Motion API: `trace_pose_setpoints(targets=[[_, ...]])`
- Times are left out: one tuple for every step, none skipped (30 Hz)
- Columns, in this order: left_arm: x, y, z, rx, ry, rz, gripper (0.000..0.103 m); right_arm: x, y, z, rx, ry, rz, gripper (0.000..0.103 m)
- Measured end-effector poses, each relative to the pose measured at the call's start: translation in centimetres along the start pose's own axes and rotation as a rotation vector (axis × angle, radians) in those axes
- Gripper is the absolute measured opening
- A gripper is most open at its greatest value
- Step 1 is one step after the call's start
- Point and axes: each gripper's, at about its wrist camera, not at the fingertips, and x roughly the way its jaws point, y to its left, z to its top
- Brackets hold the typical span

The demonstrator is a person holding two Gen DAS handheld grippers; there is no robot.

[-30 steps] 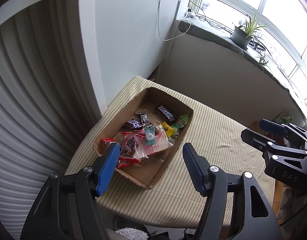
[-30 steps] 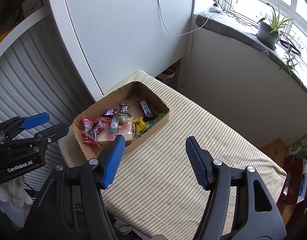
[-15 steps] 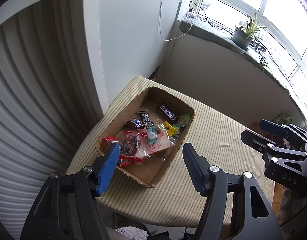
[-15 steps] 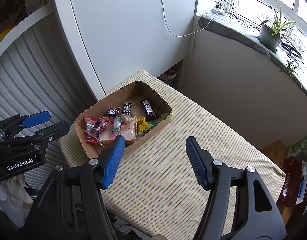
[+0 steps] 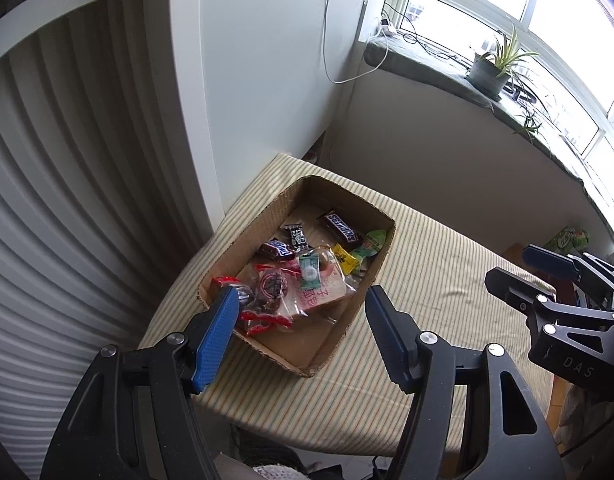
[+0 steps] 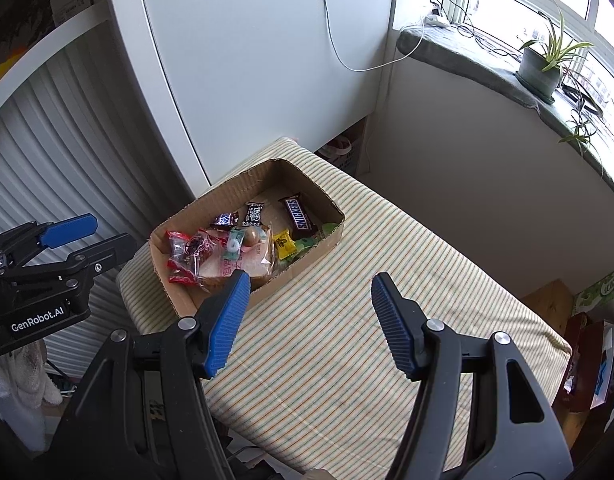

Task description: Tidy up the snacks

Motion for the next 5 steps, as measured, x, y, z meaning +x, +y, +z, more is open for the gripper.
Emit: trace_pose_setpoints(targets=[[0.00,0.01,-0.01,-0.001,-0.001,0.005,0.065,-0.03,-0.11,-0.07,0.000,0.000,0.001,0.066],[0.00,0.03,-0.01,-0.002,-0.003,0.007,0.065,-0.01,-0.15,-0.10,0.000,0.001,0.001,0.066],[0.03,0.06,0.02,-0.003,-0.003,0.008,0.065,0.00,-0.23,-0.11,0.000,0.001,0.001,0.066],[0.08,0.09,0.04,-0.003,-0.003,0.010,0.065,0.04,-0.30,-0.14,0.000,0.002,0.000,0.066],[0.13,0.12,0.05,-0.004,-0.003,0.011,0.065,0.13,-0.41,-0.18,0.002,0.003,0.000,0.066]])
